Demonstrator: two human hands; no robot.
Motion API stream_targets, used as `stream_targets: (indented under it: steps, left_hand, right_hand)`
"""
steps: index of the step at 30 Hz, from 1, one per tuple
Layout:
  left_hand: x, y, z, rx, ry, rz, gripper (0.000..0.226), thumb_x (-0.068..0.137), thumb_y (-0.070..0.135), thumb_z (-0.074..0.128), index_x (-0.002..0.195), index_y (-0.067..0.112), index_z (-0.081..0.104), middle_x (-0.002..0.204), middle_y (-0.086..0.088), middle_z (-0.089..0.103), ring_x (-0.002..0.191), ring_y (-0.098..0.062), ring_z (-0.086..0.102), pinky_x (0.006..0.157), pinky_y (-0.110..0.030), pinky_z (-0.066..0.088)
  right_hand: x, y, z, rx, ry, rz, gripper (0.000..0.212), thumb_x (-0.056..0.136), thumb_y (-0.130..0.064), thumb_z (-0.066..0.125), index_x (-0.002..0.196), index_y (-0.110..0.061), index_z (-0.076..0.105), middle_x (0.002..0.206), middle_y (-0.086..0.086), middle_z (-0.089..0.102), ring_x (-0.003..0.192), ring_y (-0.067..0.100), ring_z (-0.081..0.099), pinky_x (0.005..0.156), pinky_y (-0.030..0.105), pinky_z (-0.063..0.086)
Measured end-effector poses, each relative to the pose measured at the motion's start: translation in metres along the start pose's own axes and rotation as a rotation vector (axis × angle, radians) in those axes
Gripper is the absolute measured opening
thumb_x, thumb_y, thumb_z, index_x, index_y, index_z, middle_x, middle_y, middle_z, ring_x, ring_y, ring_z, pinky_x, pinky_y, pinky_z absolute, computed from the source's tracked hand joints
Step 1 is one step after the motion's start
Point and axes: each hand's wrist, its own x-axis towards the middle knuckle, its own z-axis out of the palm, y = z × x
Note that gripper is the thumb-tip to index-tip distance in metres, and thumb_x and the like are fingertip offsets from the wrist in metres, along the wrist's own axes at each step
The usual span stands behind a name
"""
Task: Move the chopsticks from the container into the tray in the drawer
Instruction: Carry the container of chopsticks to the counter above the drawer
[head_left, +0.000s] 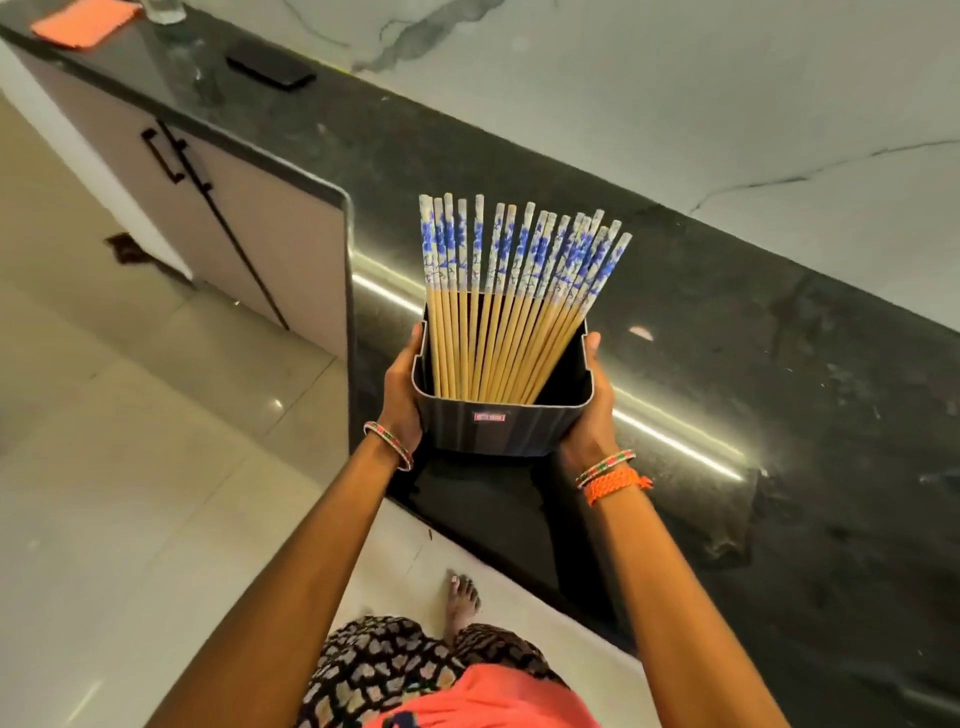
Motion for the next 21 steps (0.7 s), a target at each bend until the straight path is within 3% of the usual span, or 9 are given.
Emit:
stream_targets:
  steps: [4,7,9,11,13,14,16,19,21]
  left_hand:
    - [-0.017,0.014,-0.015,-0.030,0.185,0.089,0.044,0.101,0.017,0.024,0.088,0.024,0.065,0.070,0.018,0.075,0.070,0.004,0.070,0.058,-0.010,0.053]
    - [-0.042,0.023,-0.042,-0.114,0.271,0.158,0.042,0.100,0.013,0.024,0.089,0.025,0.062,0.069,0.021,0.074,0.071,0.005,0.069,0.059,-0.009,0.053]
    - [-0.067,0.028,-0.066,-0.147,0.369,0.198,0.052,0.100,0.016,0.027,0.072,0.028,0.070,0.062,0.022,0.072,0.072,-0.003,0.069,0.053,-0.008,0.052]
    - [-0.106,0.033,-0.099,-0.165,0.502,0.212,0.061,0.099,0.018,0.029,0.059,0.030,0.074,0.056,0.020,0.071,0.071,-0.007,0.067,0.049,-0.010,0.052]
    - [-0.152,0.039,-0.133,-0.182,0.637,0.270,0.063,0.100,0.008,0.022,0.064,0.024,0.072,0.055,0.021,0.070,0.061,0.003,0.068,0.051,-0.008,0.052]
    - [-0.174,0.041,-0.146,-0.188,0.690,0.272,0.052,0.100,0.009,0.024,0.074,0.025,0.066,0.053,0.022,0.069,0.056,0.007,0.066,0.049,-0.007,0.051]
    - [-0.231,0.043,-0.175,-0.221,0.808,0.268,0.038,0.099,0.018,0.030,0.079,0.026,0.061,0.051,0.020,0.068,0.052,0.003,0.066,0.045,-0.009,0.051]
    - [-0.317,0.040,-0.209,-0.322,0.878,0.378,0.067,0.101,0.020,0.018,0.069,0.023,0.076,0.063,0.010,0.074,0.063,-0.004,0.070,0.053,-0.015,0.056]
    - [-0.381,0.034,-0.222,-0.408,1.010,0.435,0.069,0.101,0.018,0.015,0.070,0.022,0.076,0.065,0.009,0.075,0.064,-0.002,0.071,0.055,-0.016,0.056]
  right_hand:
    - [0.009,-0.009,0.024,-0.019,-0.165,0.029,0.048,0.087,-0.059,0.042,0.104,-0.025,0.072,0.106,-0.001,0.074,0.103,0.018,0.068,0.081,0.031,0.057]
    - [-0.003,-0.004,0.059,-0.015,-0.285,0.104,0.051,0.085,-0.060,0.046,0.109,-0.022,0.069,0.106,0.002,0.074,0.103,0.021,0.068,0.082,0.034,0.057]
    - [-0.013,0.010,0.082,-0.040,-0.355,0.149,0.052,0.080,-0.061,0.048,0.110,-0.023,0.068,0.104,0.001,0.074,0.102,0.020,0.068,0.083,0.036,0.056]
    - [-0.033,0.034,0.114,-0.083,-0.477,0.183,0.044,0.088,-0.056,0.041,0.098,-0.027,0.072,0.096,-0.004,0.076,0.091,0.014,0.071,0.071,0.030,0.058]
    - [-0.060,0.067,0.148,-0.131,-0.565,0.231,0.042,0.093,-0.051,0.037,0.095,-0.027,0.071,0.090,-0.007,0.077,0.083,0.011,0.072,0.065,0.026,0.058]
    - [-0.072,0.079,0.163,-0.155,-0.601,0.244,0.041,0.094,-0.049,0.037,0.094,-0.026,0.071,0.086,-0.008,0.077,0.080,0.011,0.072,0.063,0.024,0.057]
    - [-0.111,0.107,0.198,-0.212,-0.725,0.296,0.045,0.094,-0.049,0.036,0.092,-0.024,0.073,0.088,-0.005,0.077,0.081,0.012,0.071,0.064,0.024,0.058]
    - [-0.173,0.151,0.242,-0.307,-0.905,0.390,0.050,0.096,-0.048,0.030,0.114,-0.016,0.064,0.110,0.005,0.070,0.099,0.021,0.067,0.084,0.037,0.056]
    - [-0.224,0.187,0.265,-0.344,-1.039,0.467,0.048,0.099,-0.045,0.027,0.106,-0.022,0.068,0.099,-0.001,0.075,0.090,0.016,0.070,0.073,0.030,0.057]
